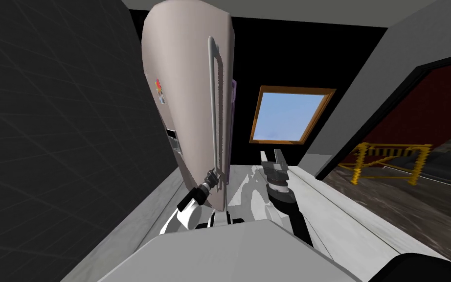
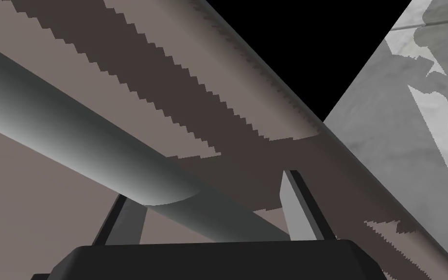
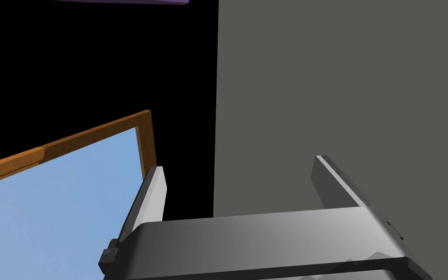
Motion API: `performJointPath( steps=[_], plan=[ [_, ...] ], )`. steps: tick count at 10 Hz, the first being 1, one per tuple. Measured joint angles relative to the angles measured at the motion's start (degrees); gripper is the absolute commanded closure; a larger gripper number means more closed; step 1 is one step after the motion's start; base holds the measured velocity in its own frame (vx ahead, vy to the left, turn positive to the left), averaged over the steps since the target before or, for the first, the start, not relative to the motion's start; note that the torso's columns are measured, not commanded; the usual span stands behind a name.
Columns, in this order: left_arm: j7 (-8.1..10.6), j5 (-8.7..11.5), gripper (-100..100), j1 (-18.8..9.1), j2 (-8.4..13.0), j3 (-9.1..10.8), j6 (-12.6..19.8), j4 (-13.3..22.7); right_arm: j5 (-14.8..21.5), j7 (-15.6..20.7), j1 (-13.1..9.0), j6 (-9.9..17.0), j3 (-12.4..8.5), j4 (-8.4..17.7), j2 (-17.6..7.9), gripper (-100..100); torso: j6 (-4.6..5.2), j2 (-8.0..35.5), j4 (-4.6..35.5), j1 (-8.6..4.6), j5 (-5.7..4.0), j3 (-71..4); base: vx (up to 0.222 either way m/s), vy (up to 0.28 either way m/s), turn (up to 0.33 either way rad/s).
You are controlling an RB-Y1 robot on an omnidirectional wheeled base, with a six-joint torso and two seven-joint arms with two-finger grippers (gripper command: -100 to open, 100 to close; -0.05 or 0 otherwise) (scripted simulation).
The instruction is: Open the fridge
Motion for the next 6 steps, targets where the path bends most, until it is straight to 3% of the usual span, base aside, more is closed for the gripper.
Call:
performJointPath(
  steps=[2, 4, 6],
  plan=[
    [0.14, 0.86, 100, -0.13, 1.39, -1.58, -0.43, -0.29, 0.00, 0.00, 0.00, -0.01, -0.01, -0.01, -0.01, 0, 0.25, 0.01, -0.11, 0.21, -0.01, -0.08, -0.073, 0.233, -0.141],
    [-0.08, 1.13, 100, 0.31, 1.99, -3.56, -0.26, -1.31, 0.00, 0.00, 0.00, 0.00, -0.01, -0.01, -0.01, 0, -0.07, 0.02, -0.03, 0.65, 0.04, -0.05, -0.095, 0.283, -0.142],
    [0.00, 2.27, 100, 0.11, 3.91, -5.94, -0.82, -2.71, 0.00, 0.00, 0.01, 0.00, -0.02, 0.00, -0.02, 0, -0.37, 0.36, -0.05, 0.56, 0.03, 0.26, -0.117, 0.264, -0.142]
  ],
)
